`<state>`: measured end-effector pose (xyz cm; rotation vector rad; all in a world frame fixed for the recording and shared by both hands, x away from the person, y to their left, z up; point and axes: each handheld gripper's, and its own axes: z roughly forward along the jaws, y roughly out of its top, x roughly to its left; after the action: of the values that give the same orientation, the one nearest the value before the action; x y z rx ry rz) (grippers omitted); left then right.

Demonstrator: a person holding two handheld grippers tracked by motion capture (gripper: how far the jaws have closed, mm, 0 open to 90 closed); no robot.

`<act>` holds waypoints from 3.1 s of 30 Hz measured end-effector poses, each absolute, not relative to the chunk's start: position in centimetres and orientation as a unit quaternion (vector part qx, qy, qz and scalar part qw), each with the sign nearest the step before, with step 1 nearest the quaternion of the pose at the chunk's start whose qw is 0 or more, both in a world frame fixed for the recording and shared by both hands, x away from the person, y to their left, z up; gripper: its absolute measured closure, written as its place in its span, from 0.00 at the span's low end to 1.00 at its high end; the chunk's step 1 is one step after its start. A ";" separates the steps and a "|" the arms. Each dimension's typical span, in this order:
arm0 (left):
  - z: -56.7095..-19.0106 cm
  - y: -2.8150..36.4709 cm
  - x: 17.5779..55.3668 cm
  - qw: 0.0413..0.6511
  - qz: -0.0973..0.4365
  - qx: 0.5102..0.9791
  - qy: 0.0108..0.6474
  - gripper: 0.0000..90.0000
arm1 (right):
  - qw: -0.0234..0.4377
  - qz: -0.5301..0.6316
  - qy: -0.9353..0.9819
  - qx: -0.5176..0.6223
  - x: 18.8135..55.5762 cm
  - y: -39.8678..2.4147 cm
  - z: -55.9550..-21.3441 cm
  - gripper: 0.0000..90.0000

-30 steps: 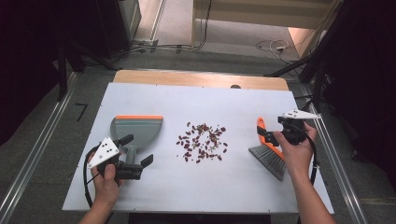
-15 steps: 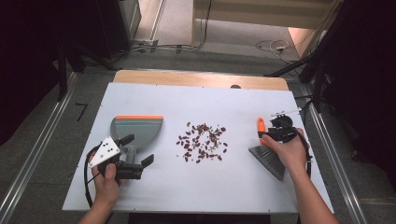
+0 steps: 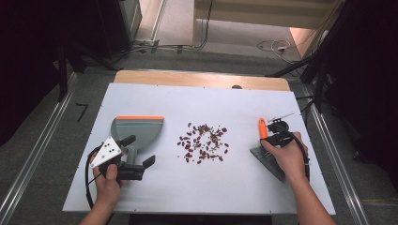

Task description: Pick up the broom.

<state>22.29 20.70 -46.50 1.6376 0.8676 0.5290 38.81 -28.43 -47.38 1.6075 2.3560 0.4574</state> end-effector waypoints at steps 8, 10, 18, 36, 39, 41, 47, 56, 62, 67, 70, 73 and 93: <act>-46.4 20.3 22.2 0.570 0.225 0.700 0.367 0.00 | 0.112 0.166 0.796 0.571 39.0 -28.9 -47.4 0.75; -46.3 20.1 22.2 0.570 0.225 0.700 0.366 0.00 | 0.112 0.174 0.793 0.573 38.9 -29.0 -47.5 0.75; -46.0 19.5 22.5 0.574 0.226 0.697 0.364 0.00 | 0.119 0.229 0.783 0.566 37.9 -29.9 -47.6 0.76; -45.4 18.9 22.6 0.577 0.228 0.697 0.360 0.00 | 0.170 0.485 0.683 0.519 34.0 -34.2 -45.8 0.77; -45.3 18.6 22.8 0.580 0.227 0.696 0.358 0.00 | 0.180 0.513 0.666 0.511 33.4 -34.4 -45.3 0.77; -45.1 18.4 22.8 0.581 0.226 0.696 0.358 0.00 | 0.183 0.523 0.662 0.505 33.3 -34.3 -44.9 0.77; -44.8 17.9 22.9 0.581 0.229 0.696 0.354 0.00 | 0.192 0.558 0.649 0.480 32.7 -33.5 -43.8 0.77; -44.2 16.8 23.1 0.572 0.214 0.711 0.347 0.00 | 0.199 0.584 0.648 0.446 31.7 -31.0 -41.6 0.77; -44.1 15.5 23.5 0.569 0.206 0.720 0.339 0.00 | 0.195 0.596 0.652 0.426 31.1 -29.0 -40.8 0.77; -43.8 14.4 24.0 0.572 0.194 0.724 0.333 0.00 | 0.186 0.601 0.662 0.408 30.5 -27.0 -40.4 0.77; -43.5 13.6 24.2 0.575 0.189 0.725 0.328 0.00 | 0.180 0.605 0.666 0.398 30.3 -25.7 -40.2 0.77; -43.3 12.7 24.4 0.578 0.185 0.727 0.322 0.00 | 0.172 0.608 0.671 0.389 30.0 -24.4 -40.2 0.77; -43.3 6.9 25.1 0.589 0.115 0.738 0.309 0.18 | 0.158 0.618 0.689 0.343 27.9 -17.9 -40.2 0.77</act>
<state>25.07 6.94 -43.26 1.7179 0.7205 0.2685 27.90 -17.90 -40.24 0.9825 1.9718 1.7675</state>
